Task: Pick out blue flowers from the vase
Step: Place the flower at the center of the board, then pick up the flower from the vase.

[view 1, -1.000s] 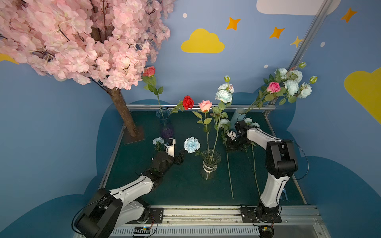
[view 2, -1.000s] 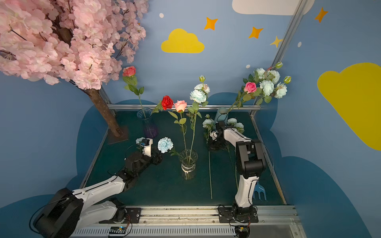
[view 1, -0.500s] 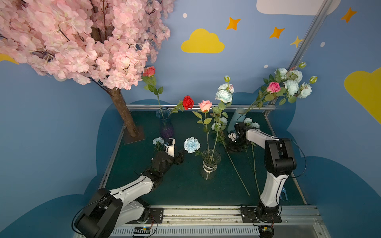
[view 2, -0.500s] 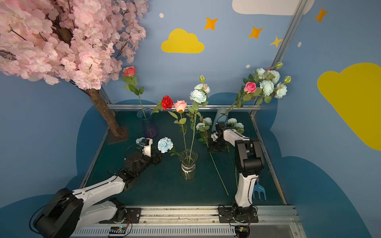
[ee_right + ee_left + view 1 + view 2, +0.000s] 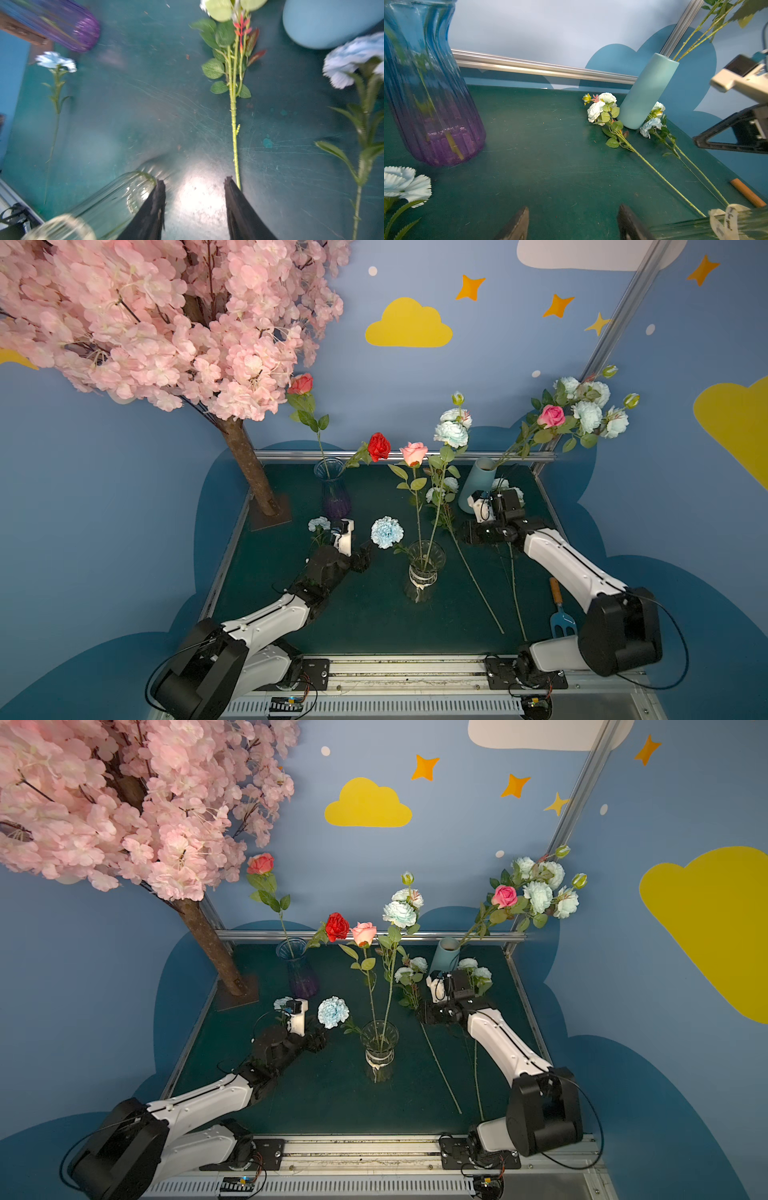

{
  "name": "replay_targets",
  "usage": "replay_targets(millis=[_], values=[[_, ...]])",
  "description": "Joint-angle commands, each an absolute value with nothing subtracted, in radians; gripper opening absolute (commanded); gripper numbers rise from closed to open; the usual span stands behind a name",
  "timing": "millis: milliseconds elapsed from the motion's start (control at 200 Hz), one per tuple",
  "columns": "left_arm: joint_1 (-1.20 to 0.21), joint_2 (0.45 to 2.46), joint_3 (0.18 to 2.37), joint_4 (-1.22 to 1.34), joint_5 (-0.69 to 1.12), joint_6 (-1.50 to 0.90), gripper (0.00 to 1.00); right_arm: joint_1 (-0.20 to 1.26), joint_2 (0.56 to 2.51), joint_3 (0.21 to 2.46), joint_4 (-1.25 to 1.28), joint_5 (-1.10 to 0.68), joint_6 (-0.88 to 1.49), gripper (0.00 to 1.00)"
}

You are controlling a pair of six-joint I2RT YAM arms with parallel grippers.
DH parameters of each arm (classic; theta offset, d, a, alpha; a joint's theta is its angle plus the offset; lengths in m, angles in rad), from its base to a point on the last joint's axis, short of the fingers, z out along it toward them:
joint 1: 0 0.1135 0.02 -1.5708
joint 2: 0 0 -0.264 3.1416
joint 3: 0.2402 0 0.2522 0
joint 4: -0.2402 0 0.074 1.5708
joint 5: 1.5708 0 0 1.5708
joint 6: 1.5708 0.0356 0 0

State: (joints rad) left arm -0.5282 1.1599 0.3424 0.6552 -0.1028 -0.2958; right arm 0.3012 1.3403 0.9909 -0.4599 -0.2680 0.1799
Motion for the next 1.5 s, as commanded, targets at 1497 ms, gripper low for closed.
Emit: replay_targets(millis=[1497], values=[[-0.512,1.189,0.372,0.673,-0.051,-0.298,0.81,0.43,1.105,0.926,0.078,-0.613,0.426,0.46]])
